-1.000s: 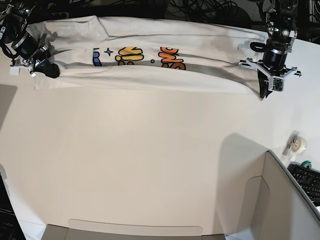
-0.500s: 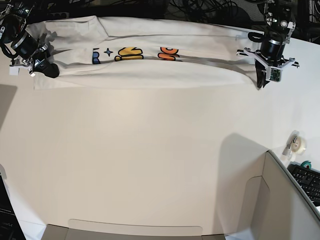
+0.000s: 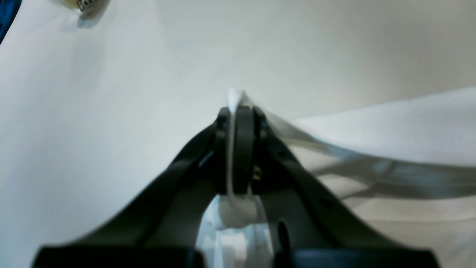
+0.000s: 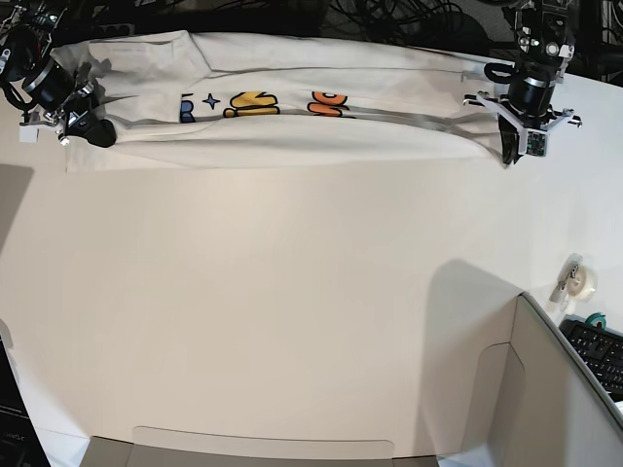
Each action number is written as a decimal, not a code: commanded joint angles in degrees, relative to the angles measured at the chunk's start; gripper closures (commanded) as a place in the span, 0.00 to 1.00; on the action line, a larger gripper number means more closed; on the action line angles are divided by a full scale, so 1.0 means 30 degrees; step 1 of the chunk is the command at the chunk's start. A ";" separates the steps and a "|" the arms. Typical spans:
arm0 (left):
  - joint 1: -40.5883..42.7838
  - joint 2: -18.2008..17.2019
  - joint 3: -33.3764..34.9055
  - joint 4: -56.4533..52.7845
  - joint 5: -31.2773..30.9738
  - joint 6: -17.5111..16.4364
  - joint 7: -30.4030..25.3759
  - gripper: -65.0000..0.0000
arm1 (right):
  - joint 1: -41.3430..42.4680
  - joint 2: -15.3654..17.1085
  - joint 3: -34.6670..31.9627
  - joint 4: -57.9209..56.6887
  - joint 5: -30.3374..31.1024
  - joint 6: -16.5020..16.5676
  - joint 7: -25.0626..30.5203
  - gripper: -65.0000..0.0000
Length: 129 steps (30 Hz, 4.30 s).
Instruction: Layout the t-shirt on the table in an organized manner, then fold the t-shirt properly
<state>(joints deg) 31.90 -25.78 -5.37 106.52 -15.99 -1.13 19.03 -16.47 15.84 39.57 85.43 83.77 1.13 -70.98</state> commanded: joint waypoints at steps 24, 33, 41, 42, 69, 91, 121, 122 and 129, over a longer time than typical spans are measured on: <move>-0.1388 0.0374 -0.0160 0.0376 0.0040 0.0273 0.2229 0.82 | -0.0034 0.0656 0.0216 0.0345 0.0411 0.0167 -0.0061 0.71; -0.1388 0.0696 -0.0189 0.0962 0.0069 0.0273 0.2259 0.82 | 0.0171 0.1242 0.0245 0.0345 0.0411 0.0167 0.0026 0.70; -0.1388 0.0696 -0.0189 0.0962 0.0069 0.0273 0.2259 0.82 | 0.0611 0.1798 0.0245 0.0374 0.0411 0.0167 0.0056 0.70; -0.1388 0.0696 -0.0189 0.0962 0.0069 0.0273 0.2259 0.82 | 0.0611 0.1886 0.0275 0.0374 0.0411 0.0167 0.0056 0.70; -0.1945 0.3363 -0.6812 0.2457 -0.4854 0.0185 0.6596 0.80 | -0.0356 0.2883 0.4406 0.0520 0.0411 0.0167 -0.0061 0.70; -1.2289 0.0491 -0.2710 -0.3990 -0.8839 0.0302 1.9519 1.00 | -0.0737 0.1037 0.3058 0.4476 0.0411 0.0167 -0.0091 0.70; -0.8187 -0.1531 0.2975 0.2633 -0.4150 0.0302 2.0325 1.00 | -0.0620 0.0919 0.2912 0.4330 0.0411 0.0167 -0.0091 0.70; -0.8245 -0.1619 0.2975 0.2603 -0.4121 0.0302 2.0325 1.00 | -0.0620 0.0919 0.2912 0.4330 0.0411 0.0167 -0.0091 0.70; -0.9329 -0.2000 0.3181 0.0874 -0.1132 0.0243 1.9020 1.00 | -0.0591 0.0568 0.2472 0.4359 0.0411 0.0167 -0.0061 0.70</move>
<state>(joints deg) 4.43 -31.09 4.29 108.47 -19.97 -0.25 76.47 -18.44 16.58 46.74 97.71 83.44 1.28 -71.07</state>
